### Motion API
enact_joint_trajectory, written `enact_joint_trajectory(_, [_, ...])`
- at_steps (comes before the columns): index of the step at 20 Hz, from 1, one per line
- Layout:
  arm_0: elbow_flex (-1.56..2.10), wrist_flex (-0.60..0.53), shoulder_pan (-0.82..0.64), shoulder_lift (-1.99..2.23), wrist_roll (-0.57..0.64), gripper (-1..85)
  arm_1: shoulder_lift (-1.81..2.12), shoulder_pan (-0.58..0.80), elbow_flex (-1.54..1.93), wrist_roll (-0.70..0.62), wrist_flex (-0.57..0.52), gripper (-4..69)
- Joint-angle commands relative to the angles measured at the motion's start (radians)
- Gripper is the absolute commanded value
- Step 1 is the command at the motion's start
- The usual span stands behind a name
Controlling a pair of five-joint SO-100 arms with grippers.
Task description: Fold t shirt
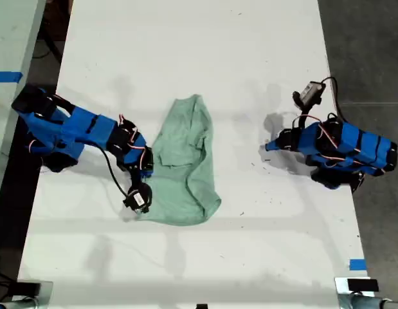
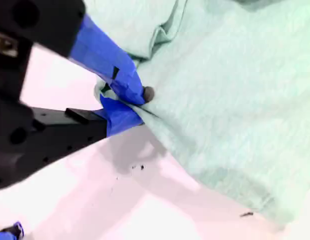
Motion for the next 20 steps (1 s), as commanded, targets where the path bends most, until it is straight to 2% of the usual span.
enact_joint_trajectory(1, [-0.193, 0.000, -0.054, 0.018, 0.135, -0.3, 0.011, -0.005, 0.044, -0.012, 0.006, 1.3])
enact_joint_trajectory(4, [-0.463, 0.000, -0.094, -0.163, 0.264, -0.2, 0.011, -0.002, 0.044, -0.014, 0.006, 1.3])
enact_joint_trajectory(5, [-0.580, -0.002, -0.098, -0.252, 0.299, 3.6, 0.011, -0.002, 0.044, -0.014, 0.006, 1.3])
enact_joint_trajectory(6, [-0.684, -0.012, -0.098, -0.336, 0.322, 12.8, 0.011, -0.002, 0.044, -0.014, 0.006, 1.3])
enact_joint_trajectory(9, [-0.696, -0.209, -0.081, -0.422, 0.365, 18.7, 0.011, -0.002, 0.044, -0.017, 0.006, 1.3])
enact_joint_trajectory(11, [-0.696, -0.295, -0.066, -0.462, 0.367, 17.6, 0.011, -0.002, 0.043, -0.020, 0.006, 1.3])
enact_joint_trajectory(14, [-0.696, -0.302, -0.057, -0.449, 0.357, 15.1, 0.011, -0.002, 0.043, -0.020, 0.006, 1.3])
enact_joint_trajectory(18, [-0.696, -0.403, -0.012, -0.337, 0.377, 10.4, 0.011, -0.002, 0.043, -0.021, 0.006, 1.3])
enact_joint_trajectory(20, [-0.696, -0.416, -0.008, -0.331, 0.376, 10.0, 0.011, 0.000, 0.043, -0.021, 0.006, 1.3])
